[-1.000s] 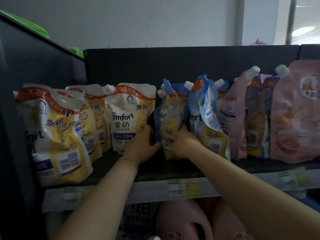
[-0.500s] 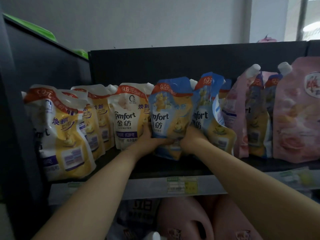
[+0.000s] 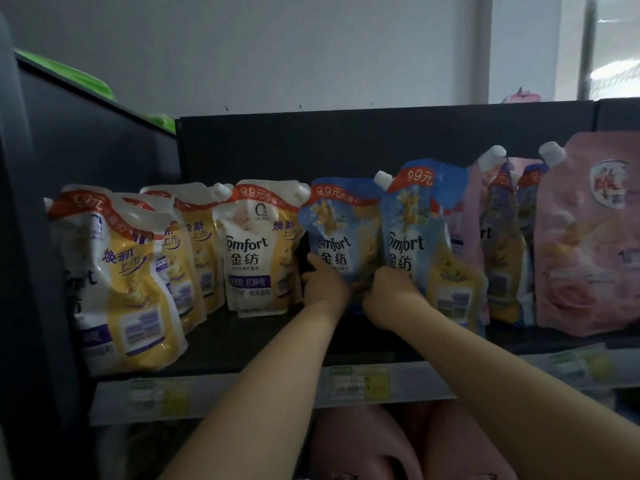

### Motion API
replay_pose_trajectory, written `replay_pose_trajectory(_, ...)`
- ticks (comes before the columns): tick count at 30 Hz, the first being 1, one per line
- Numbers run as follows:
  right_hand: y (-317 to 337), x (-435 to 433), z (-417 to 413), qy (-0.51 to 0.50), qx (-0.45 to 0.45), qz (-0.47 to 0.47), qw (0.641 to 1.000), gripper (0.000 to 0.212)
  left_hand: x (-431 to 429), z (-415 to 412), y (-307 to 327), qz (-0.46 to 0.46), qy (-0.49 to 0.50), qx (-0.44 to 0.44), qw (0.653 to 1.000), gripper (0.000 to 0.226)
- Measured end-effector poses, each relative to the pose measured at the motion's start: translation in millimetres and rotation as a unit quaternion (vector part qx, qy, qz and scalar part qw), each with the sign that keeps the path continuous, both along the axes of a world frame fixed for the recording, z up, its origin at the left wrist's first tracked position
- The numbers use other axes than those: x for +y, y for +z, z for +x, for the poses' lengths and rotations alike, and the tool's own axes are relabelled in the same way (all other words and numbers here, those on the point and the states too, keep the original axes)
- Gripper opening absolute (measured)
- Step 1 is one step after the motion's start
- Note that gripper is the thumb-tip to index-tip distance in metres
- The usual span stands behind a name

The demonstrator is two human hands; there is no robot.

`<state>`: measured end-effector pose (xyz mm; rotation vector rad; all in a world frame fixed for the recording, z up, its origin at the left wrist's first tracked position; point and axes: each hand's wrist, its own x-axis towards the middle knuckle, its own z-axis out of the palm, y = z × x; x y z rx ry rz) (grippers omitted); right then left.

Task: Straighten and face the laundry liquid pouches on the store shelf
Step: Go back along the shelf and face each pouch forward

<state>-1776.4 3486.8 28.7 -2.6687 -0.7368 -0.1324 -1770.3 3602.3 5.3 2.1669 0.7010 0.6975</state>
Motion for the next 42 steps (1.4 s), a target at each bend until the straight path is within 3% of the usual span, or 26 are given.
replay_pose_trajectory(3,-6,11,-3,0.059,0.048,0.008,0.997,0.064,3,2,5,0.017,-0.017,0.046,0.999,0.081)
replay_pose_trajectory(6,-11,17,-4,0.104,0.059,0.053,0.991,0.085,21,-9,13,0.123,-0.067,0.075,0.987,0.061)
replay_pose_trajectory(8,-13,22,-2,0.104,0.054,0.050,0.992,0.085,32,-13,17,0.110,-0.107,0.038,0.987,0.068)
replay_pose_trajectory(9,-15,25,-1,0.103,0.049,0.042,0.993,0.084,38,-14,17,0.125,-0.106,-0.028,0.986,0.078)
replay_pose_trajectory(10,-15,28,0,0.104,0.047,0.038,0.993,0.084,40,-16,16,0.149,-0.099,-0.090,0.980,0.086)
replay_pose_trajectory(12,-11,33,2,0.103,0.061,0.050,0.992,0.087,42,-13,12,0.230,-0.082,-0.124,0.962,0.090)
replay_pose_trajectory(15,-5,42,8,0.091,0.094,0.053,0.990,0.091,42,-4,6,0.329,-0.082,-0.079,0.937,0.062)
replay_pose_trajectory(17,-3,48,17,0.090,0.106,0.056,0.989,0.098,44,1,7,0.335,-0.091,-0.063,0.936,0.049)
replay_pose_trajectory(23,-1,50,24,0.090,0.107,0.044,0.989,0.100,39,3,10,0.310,-0.092,-0.028,0.946,0.055)
replay_pose_trajectory(27,2,53,19,0.042,0.090,-0.001,0.995,0.092,38,-10,18,0.278,-0.143,0.002,0.950,0.050)
replay_pose_trajectory(30,3,47,7,0.017,0.022,-0.066,0.997,0.092,37,-23,27,0.255,-0.184,0.017,0.949,0.050)
replay_pose_trajectory(36,12,21,-28,0.065,-0.074,-0.120,0.988,0.036,24,-45,25,0.237,-0.234,0.085,0.939,0.038)
replay_pose_trajectory(39,15,7,-42,0.060,-0.125,-0.136,0.981,0.026,15,-47,18,0.261,-0.257,0.114,0.923,0.029)
replay_pose_trajectory(42,16,-9,-48,0.046,-0.159,-0.155,0.974,0.022,4,-44,15,0.213,-0.288,0.080,0.930,0.028)
